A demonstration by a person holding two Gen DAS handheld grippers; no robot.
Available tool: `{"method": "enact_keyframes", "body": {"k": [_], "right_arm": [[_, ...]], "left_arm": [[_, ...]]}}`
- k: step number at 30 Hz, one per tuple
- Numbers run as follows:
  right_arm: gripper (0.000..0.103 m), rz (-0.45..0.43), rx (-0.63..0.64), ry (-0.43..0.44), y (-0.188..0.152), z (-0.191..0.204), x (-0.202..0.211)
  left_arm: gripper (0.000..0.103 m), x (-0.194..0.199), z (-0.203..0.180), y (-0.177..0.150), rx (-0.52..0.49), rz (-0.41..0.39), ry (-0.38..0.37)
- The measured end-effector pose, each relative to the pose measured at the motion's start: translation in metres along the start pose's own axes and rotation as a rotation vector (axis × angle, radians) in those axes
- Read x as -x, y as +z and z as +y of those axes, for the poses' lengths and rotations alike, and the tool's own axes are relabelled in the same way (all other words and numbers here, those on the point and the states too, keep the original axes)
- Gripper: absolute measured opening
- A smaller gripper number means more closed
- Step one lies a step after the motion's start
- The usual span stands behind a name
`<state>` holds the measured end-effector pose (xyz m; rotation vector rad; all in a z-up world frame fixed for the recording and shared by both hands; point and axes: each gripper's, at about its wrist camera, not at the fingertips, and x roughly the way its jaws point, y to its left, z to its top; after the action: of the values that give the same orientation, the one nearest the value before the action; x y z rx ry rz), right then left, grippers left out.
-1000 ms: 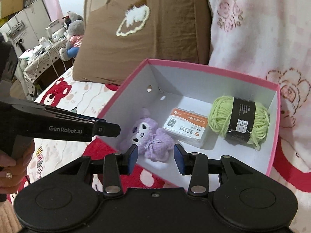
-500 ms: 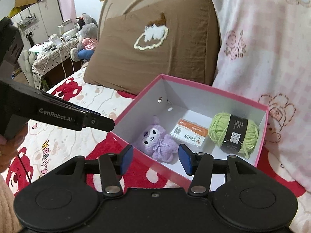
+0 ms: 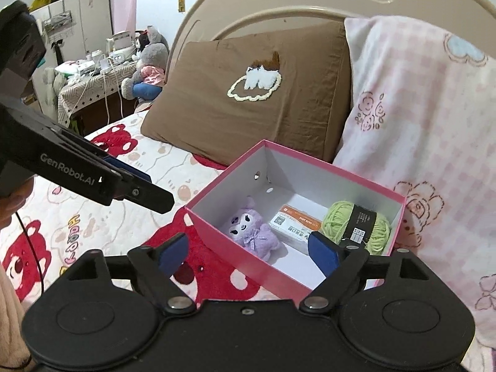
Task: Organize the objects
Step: 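Withdraw the left tool and move it toward the orange sponge and wipe packets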
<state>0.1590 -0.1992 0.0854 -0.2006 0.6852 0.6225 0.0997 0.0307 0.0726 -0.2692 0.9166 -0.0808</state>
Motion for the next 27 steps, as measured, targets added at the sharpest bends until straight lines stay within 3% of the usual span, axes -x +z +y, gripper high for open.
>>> {"method": "enact_keyframes", "body": {"k": [2,16,27], "right_arm": [[0.095,-0.005,0.012,0.001,-0.004,0.001,0.005],[0.095,-0.002,0.077,-0.019,-0.023,0.013,0.029],[0.095,0.033,0.118,-0.008,-0.047,0.029,0.048]], "left_arm": [[0.054,-0.001,0.003,-0.004,0.026,0.020,-0.016],[0.069,0.007,-0.008,-0.027,-0.024,0.044,-0.012],[0.077,0.001,-0.018,-0.054,-0.025,0.074,-0.062]]}}
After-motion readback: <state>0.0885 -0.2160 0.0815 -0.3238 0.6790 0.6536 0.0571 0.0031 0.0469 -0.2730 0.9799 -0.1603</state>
